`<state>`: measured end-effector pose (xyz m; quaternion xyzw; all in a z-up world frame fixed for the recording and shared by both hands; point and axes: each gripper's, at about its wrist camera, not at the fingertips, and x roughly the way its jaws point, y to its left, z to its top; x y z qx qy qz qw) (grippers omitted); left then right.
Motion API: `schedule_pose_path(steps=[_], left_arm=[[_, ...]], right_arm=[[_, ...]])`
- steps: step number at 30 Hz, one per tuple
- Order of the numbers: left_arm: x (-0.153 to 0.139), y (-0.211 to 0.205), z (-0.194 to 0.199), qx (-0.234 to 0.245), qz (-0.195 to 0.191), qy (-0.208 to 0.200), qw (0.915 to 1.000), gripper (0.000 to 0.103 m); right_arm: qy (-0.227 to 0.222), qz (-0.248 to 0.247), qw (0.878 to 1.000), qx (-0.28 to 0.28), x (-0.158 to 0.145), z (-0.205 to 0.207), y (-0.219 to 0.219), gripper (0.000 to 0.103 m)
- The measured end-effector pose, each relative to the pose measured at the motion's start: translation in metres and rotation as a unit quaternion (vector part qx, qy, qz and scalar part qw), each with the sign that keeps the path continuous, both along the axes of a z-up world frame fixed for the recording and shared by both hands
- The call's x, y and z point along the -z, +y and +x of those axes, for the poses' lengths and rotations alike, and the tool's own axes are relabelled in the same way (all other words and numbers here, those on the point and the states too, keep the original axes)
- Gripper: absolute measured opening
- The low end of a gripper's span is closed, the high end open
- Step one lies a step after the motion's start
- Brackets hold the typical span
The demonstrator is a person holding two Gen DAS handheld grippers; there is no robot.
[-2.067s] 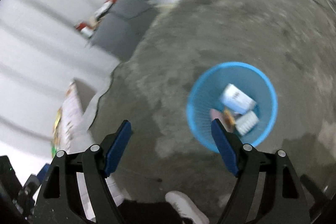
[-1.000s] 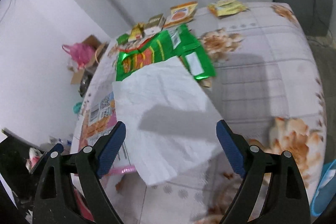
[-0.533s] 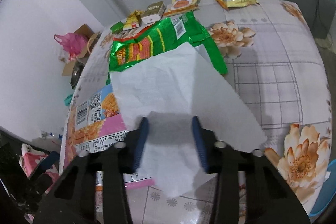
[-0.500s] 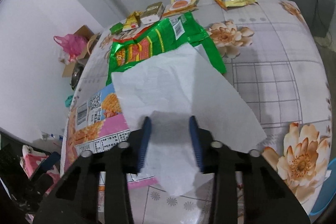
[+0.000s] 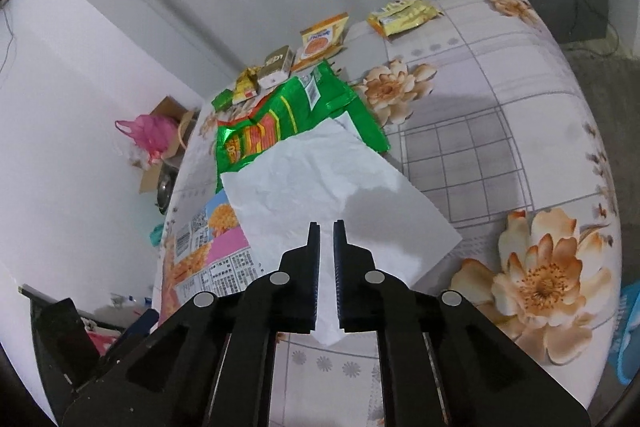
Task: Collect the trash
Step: 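Grasp the white tissue with the right tool while the left tool grasps the orange snack bag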
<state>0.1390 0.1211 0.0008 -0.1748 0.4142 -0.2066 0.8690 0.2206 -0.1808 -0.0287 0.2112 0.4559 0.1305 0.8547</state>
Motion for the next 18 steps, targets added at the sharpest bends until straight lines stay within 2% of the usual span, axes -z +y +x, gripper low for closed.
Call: schedule_pose_path(steps=[2,7,11,13,18], left_arm=[[0.003,0.002,0.005,-0.001,-0.017,0.011,0.9998,0.084],[0.017,0.009,0.026,-0.002,-0.082,0.059,0.9949,0.079],[0.032,0.013,0.046,-0.005,-0.135,0.101,0.9856,0.072],[0.036,0.015,0.053,-0.008,-0.164,0.115,0.9798,0.065],[0.028,0.018,0.058,0.007,-0.222,0.103,0.9696,0.059]], right_arm=[[0.000,-0.014,1.000,-0.002,0.002,0.003,0.005,0.052],[0.006,-0.032,0.999,-0.022,0.013,0.015,0.019,0.073],[0.027,-0.037,0.999,-0.029,0.028,0.028,0.027,0.073],[0.031,-0.036,0.998,-0.031,0.032,0.030,0.029,0.073],[0.035,-0.028,0.998,-0.036,0.036,0.033,0.031,0.073]])
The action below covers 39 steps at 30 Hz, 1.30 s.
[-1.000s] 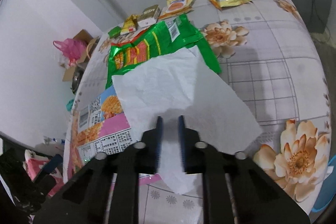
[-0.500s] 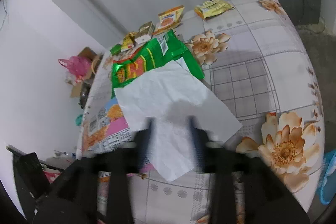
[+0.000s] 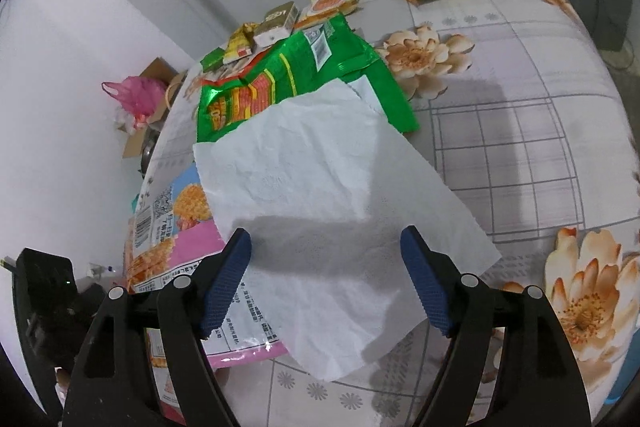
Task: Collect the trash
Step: 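Grasp the white tissue with the right tool while the left tool grasps the orange snack bag, then carry the tissue and snack bag to the wastebasket and open both tools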
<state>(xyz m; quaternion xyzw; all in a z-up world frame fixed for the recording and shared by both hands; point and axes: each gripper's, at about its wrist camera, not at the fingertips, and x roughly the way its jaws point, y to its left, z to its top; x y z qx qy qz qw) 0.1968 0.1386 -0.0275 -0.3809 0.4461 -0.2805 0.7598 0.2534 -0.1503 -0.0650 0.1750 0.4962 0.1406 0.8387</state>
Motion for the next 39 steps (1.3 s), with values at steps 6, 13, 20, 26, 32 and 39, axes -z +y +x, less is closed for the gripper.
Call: schedule_pose_path(steps=[6,13,20,26,32,39], left_arm=[[-0.004,-0.012,0.003,0.017,-0.006,-0.005,0.9998,0.050],[-0.008,-0.029,0.000,0.030,0.054,-0.018,0.9979,0.019],[-0.019,-0.033,-0.006,0.028,0.076,-0.042,0.9958,0.015],[-0.026,-0.035,-0.011,0.030,0.072,-0.057,0.9953,0.012],[-0.038,-0.038,-0.015,0.030,0.061,-0.081,0.9944,0.009],[-0.056,-0.041,-0.024,0.033,0.051,-0.114,0.9916,0.006]], right_arm=[[0.004,0.019,1.000,0.001,0.005,0.001,-0.003,0.071],[0.009,0.023,1.000,0.004,0.008,0.002,-0.004,0.043],[0.005,0.031,0.999,0.025,0.005,-0.003,-0.014,0.012],[-0.007,0.048,0.998,0.044,-0.003,-0.011,-0.031,0.002],[-0.026,0.069,0.995,0.064,-0.016,-0.022,-0.050,0.001],[-0.052,0.086,0.992,0.082,-0.033,-0.037,-0.063,0.000]])
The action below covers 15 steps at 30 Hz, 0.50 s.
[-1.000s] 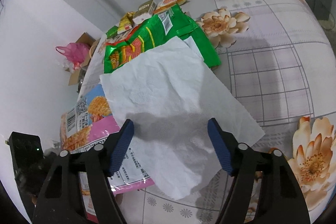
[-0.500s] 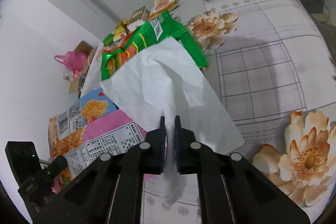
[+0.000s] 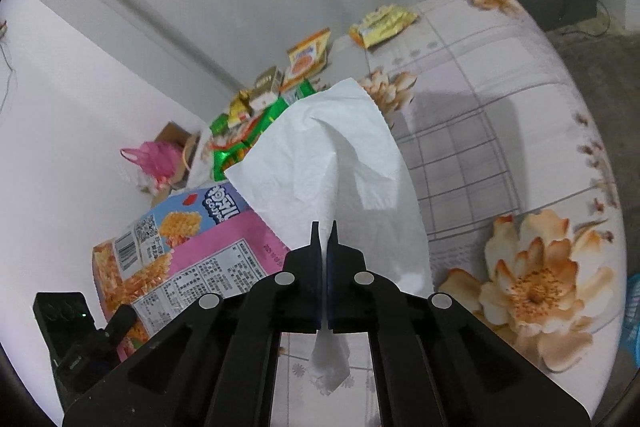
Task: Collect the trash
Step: 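Carry the tissue and snack bag to the wastebasket and open both tools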
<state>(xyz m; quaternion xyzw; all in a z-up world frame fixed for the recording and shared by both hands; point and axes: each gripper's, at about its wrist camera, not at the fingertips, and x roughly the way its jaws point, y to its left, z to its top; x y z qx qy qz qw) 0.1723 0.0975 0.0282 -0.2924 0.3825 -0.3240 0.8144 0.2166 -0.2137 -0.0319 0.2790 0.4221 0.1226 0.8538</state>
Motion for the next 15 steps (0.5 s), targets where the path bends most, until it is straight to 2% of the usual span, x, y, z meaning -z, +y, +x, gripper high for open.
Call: schedule_pose_path(steps=[15], left_arm=[[-0.031,-0.015,-0.027,0.019,-0.005,-0.063,0.9978,0.006]], right_arm=[[-0.031,0.027,0.999,0.021,-0.022,-0.038,-0.022,0.000]])
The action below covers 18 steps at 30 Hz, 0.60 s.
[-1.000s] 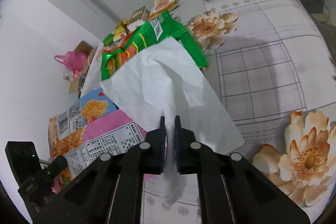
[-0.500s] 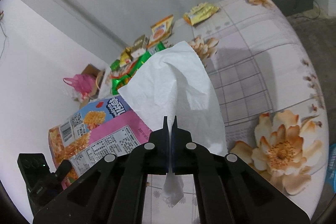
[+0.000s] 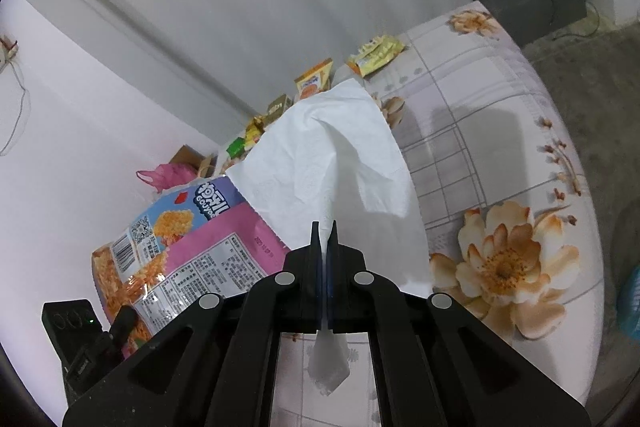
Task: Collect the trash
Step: 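Carry the tissue and snack bag to the wastebasket and open both tools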
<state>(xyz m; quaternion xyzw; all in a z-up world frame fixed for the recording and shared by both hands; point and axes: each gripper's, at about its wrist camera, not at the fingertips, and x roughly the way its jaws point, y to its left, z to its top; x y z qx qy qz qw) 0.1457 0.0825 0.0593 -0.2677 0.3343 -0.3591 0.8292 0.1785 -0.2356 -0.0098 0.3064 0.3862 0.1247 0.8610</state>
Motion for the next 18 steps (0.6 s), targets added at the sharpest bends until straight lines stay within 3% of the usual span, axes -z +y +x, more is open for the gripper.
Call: schedule_pose_path(steps=[10,18], left_arm=[[-0.009,-0.039,-0.013,0.038,0.005,-0.025,0.9990,0.006],[-0.010,-0.119,-0.024,0.111,0.043,-0.045,0.9919,0.006]], right_arm=[[-0.021,0.010,0.999,0.039,-0.008,-0.046,-0.042,0.000],[-0.016,0.029,0.991,0.127,0.010,-0.107,-0.118,0.000]])
